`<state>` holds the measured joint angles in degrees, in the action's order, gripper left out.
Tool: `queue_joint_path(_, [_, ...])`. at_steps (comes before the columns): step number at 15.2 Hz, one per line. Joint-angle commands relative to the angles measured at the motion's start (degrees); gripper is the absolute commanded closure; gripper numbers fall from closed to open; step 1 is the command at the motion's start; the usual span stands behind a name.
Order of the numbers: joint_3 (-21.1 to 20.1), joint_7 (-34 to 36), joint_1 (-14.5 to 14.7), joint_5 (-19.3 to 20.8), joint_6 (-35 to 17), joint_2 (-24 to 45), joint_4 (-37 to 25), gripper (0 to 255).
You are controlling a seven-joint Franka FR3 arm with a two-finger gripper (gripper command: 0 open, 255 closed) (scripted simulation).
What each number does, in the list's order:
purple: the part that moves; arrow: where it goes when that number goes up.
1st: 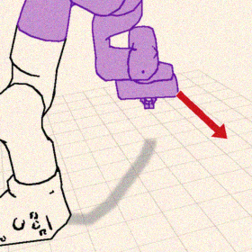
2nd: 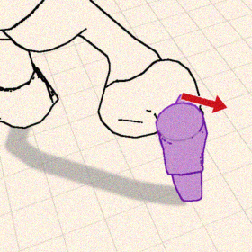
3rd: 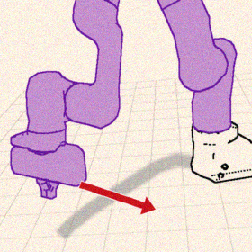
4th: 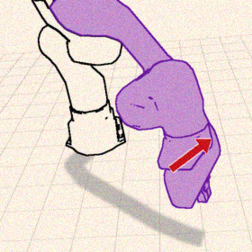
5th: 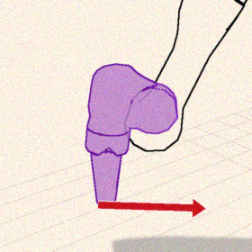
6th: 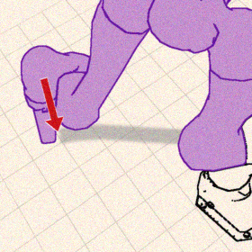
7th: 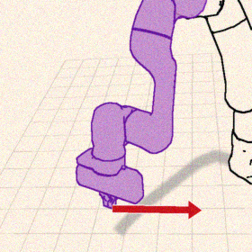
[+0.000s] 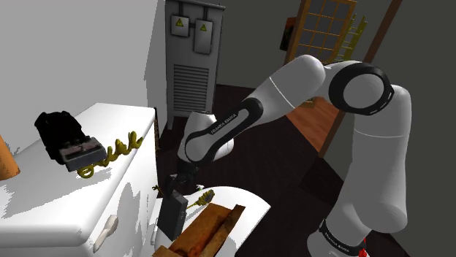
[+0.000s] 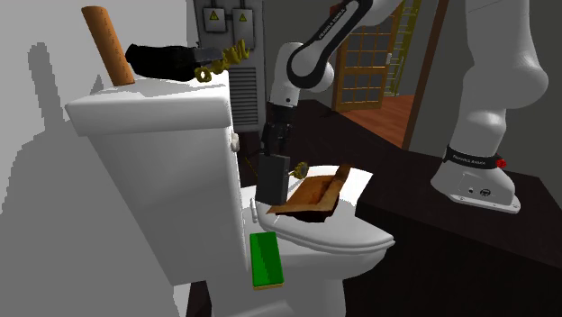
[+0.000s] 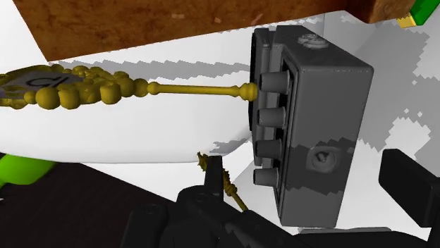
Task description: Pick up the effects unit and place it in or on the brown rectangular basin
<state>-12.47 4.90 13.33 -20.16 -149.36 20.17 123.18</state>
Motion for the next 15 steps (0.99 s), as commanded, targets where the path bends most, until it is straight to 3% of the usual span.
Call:
queue_joint_path(1, [-0.1, 0.2, 0.4, 0.1, -1.3, 1.7, -0.6, 0])
queue_joint_path(13, [-0.2, 0.1, 1.0, 0.0, -3.8, 5.0, -1.5, 0])
queue_joint_path(14, [-0.2, 0.1, 1.0, 0.0, -3.8, 5.0, -1.5, 255])
queue_joint_path(15, [-0.2, 0.1, 1.0, 0.0, -3.8, 5.0, -1.5, 255])
